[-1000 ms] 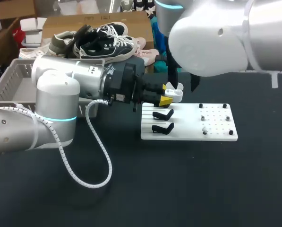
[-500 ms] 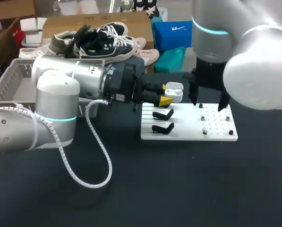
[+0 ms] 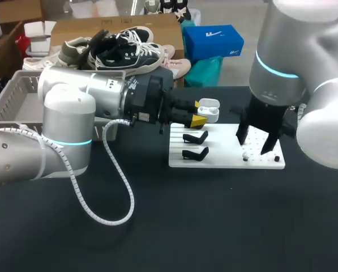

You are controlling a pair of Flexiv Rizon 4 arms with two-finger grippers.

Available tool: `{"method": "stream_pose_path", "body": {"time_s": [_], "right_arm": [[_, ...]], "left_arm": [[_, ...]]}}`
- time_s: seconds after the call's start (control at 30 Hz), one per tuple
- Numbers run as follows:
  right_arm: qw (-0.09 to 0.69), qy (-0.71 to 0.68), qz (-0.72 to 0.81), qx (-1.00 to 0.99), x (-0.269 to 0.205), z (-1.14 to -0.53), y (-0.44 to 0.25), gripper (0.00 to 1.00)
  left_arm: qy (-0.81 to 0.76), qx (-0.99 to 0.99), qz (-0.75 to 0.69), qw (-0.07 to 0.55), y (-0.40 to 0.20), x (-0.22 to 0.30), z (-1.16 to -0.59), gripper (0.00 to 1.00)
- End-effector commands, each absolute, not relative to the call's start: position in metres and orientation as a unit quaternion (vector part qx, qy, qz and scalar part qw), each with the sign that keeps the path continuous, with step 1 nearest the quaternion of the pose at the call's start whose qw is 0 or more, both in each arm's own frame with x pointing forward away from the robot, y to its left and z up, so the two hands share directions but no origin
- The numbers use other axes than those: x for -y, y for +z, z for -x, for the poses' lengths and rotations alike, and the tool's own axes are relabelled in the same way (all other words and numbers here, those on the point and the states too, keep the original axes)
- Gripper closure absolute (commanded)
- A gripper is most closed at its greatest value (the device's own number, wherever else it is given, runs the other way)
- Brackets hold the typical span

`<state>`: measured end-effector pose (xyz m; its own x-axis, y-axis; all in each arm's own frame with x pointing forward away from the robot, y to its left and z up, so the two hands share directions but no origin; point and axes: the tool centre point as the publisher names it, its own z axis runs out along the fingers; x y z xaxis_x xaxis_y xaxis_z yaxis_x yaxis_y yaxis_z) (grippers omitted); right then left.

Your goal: Pick up each earbud case from the left stands, insert the matching earbuds, close the lid, and place the case in the box.

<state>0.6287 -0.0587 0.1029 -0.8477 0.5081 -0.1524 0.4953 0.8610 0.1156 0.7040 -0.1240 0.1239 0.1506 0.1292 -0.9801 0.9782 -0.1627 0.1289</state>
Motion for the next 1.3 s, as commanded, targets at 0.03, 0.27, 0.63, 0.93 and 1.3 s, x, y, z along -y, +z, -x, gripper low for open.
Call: {"method": "stream_pose_path", "body": {"time_s": [0.03, 0.27, 0.63, 0.93, 1.3], "right_arm": [[0.072, 0.018, -0.279, -0.958, 0.050, -0.638, 0.093, 0.49], [0.046, 0.006, -0.321, -0.946, 0.047, -0.643, 0.072, 0.50], [0.050, 0.021, -0.371, -0.927, 0.054, -0.646, 0.053, 0.50], [0.062, 0.036, -0.398, -0.915, 0.059, -0.649, 0.044, 0.53], [0.078, 0.053, -0.386, -0.918, 0.052, -0.659, 0.040, 0.53]], "left_arm": [[-0.464, -0.457, -0.605, 0.459, 0.123, 0.124, -0.704, 1.00], [-0.464, -0.457, -0.605, 0.459, 0.123, 0.124, -0.704, 1.00], [-0.464, -0.457, -0.605, 0.459, 0.123, 0.124, -0.704, 1.00], [-0.464, -0.457, -0.605, 0.459, 0.123, 0.124, -0.704, 1.00], [-0.464, -0.457, -0.605, 0.459, 0.123, 0.124, -0.704, 1.00]]}}
